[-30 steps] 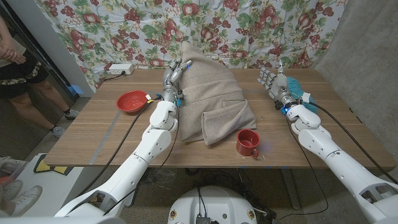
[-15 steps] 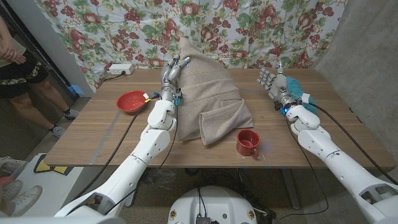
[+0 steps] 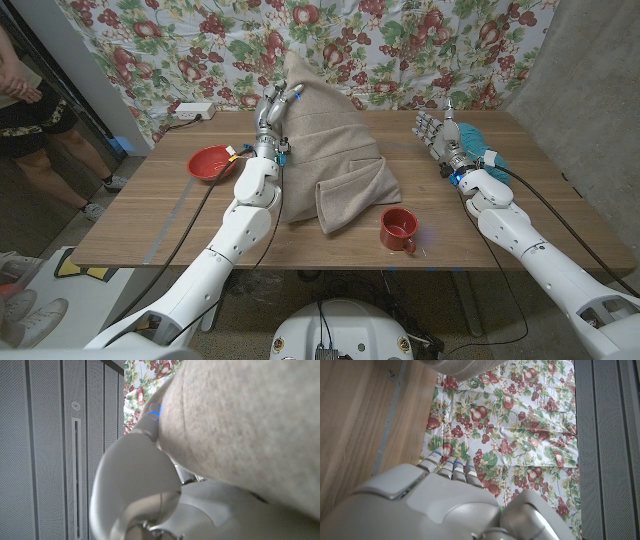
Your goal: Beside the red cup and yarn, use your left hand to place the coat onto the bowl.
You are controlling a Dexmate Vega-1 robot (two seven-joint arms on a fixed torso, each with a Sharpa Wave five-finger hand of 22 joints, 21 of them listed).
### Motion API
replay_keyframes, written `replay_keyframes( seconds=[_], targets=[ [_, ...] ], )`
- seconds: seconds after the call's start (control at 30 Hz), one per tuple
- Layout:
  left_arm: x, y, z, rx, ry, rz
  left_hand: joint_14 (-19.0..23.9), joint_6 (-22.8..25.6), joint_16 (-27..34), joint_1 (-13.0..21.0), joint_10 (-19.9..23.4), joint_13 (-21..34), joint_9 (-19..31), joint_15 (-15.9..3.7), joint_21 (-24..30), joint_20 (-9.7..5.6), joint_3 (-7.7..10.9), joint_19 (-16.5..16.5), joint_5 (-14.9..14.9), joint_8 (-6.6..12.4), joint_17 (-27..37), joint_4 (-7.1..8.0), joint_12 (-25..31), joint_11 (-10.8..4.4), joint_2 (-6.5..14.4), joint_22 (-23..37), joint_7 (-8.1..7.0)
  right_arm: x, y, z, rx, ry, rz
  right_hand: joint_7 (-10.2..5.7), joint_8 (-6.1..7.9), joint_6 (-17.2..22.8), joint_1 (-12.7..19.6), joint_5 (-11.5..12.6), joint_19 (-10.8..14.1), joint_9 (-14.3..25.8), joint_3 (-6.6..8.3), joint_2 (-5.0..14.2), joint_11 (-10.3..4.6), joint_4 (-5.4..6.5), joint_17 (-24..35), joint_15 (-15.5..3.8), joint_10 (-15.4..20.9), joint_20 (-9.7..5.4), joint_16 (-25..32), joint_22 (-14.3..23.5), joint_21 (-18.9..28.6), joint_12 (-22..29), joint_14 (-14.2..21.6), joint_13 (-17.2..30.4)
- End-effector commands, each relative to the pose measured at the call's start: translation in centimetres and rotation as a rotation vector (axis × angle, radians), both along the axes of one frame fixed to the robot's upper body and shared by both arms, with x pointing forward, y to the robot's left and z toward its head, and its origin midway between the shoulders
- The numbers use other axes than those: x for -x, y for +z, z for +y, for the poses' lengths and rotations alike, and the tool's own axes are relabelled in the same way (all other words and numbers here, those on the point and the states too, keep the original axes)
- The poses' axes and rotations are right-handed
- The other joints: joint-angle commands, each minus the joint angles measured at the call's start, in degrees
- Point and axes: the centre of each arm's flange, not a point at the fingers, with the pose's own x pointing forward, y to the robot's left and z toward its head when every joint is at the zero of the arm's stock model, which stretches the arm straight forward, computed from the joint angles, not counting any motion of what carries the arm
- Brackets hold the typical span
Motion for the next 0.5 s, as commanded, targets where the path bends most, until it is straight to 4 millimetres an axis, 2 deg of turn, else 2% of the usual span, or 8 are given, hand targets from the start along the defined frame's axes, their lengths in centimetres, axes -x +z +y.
replay_keyframes(
  seconds=[0.03,0.5],
  targets=[
    [1.0,1.7,0.2,-0.018,0.013,-0.046,0.60,0.42,-0.22,-0.38,2.96,0.12,-0.03,-5.14,0.26,-6.46,3.13,-0.21,0.28,0.29,0.18,2.85,-0.22,-2.53,-0.24,-0.12,0.14,0.1,0.1,-0.4,0.002,-0.001,-0.002,-0.04,-0.11,0.48,-0.12,-0.02,0.36,0.30,0.34,0.96,0.18,-0.09,0.24,-0.03,0.42,0.15,-0.13,0.26,-0.34,-0.08,0.35,0.32],
    [1.8,3.2,1.0,-0.039,0.036,-0.069,0.67,0.49,-0.83,-0.49,3.13,0.23,-0.49,-5.14,0.69,-6.41,3.48,-0.33,0.26,0.63,0.68,2.87,-0.48,-2.57,-0.43,-0.88,0.10,0.2,-0.1,-0.4,0.004,0.000,0.005,-0.06,-0.13,0.45,-0.11,-0.04,0.34,0.30,0.41,0.95,0.38,-0.10,0.24,-0.12,0.44,0.15,-0.13,0.26,-0.36,-0.10,0.37,0.33]
  ],
)
